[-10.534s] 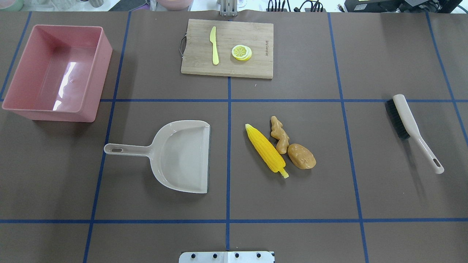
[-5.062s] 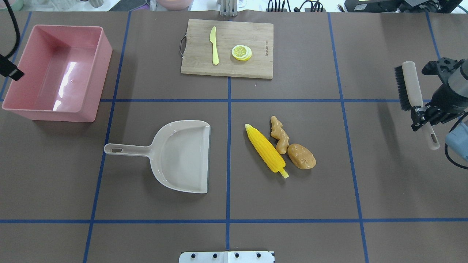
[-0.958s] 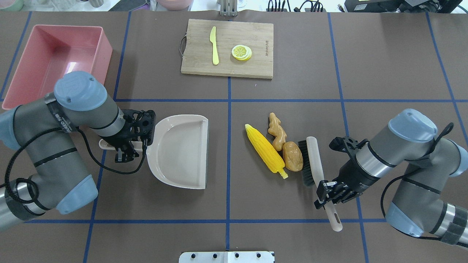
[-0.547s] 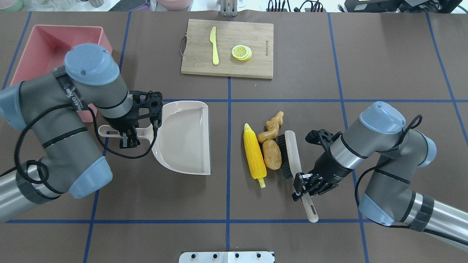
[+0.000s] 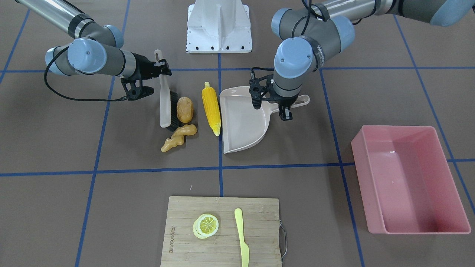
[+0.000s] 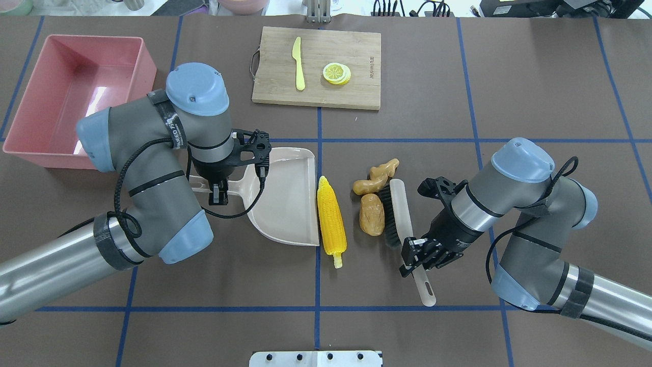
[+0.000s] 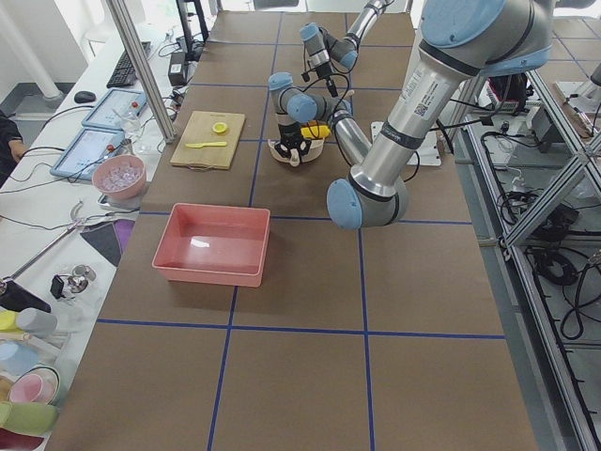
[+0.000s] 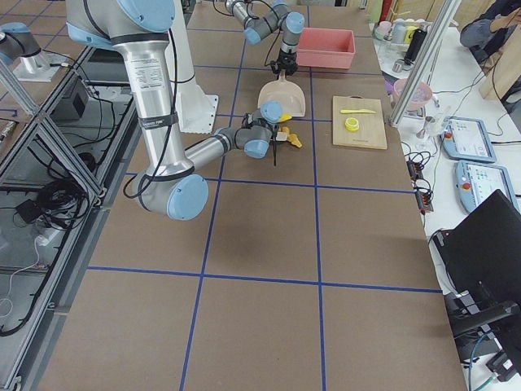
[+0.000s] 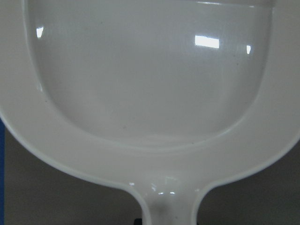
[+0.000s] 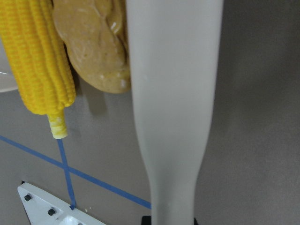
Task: Sweep and dump trash into bin
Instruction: 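Sweep the corn and potato into the dustpan with the right-held brush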
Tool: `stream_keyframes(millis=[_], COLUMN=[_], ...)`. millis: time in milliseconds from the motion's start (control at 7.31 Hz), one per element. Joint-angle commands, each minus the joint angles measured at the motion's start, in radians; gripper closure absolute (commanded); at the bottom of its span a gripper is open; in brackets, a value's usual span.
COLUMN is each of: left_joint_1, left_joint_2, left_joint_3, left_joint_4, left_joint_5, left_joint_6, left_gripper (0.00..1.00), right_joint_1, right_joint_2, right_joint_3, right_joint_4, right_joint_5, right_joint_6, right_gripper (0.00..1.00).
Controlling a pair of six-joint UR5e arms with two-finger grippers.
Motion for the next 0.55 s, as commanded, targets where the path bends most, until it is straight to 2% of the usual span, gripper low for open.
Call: stream_keyframes(millis=[0,410], left_joint_1=[0.027,0.049], left_joint_2=[-0.01,-0.032], left_joint_3=[0.016,0.021], left_joint_4=[-0.003,-0.003], left_joint_5=[0.002,0.001], left_joint_6=[-0.001,-0.01], left_gripper=[1.0,1.0], right_joint_1=[0.0,-0.001], right_joint_2=[0.002,0.002], right_joint_3=[0.001,0.004], right_joint_4=[0.003,0.006], right_joint_5=[0.0,0.0], right_joint_6=[0.005,0.025], right_gripper=[1.0,1.0])
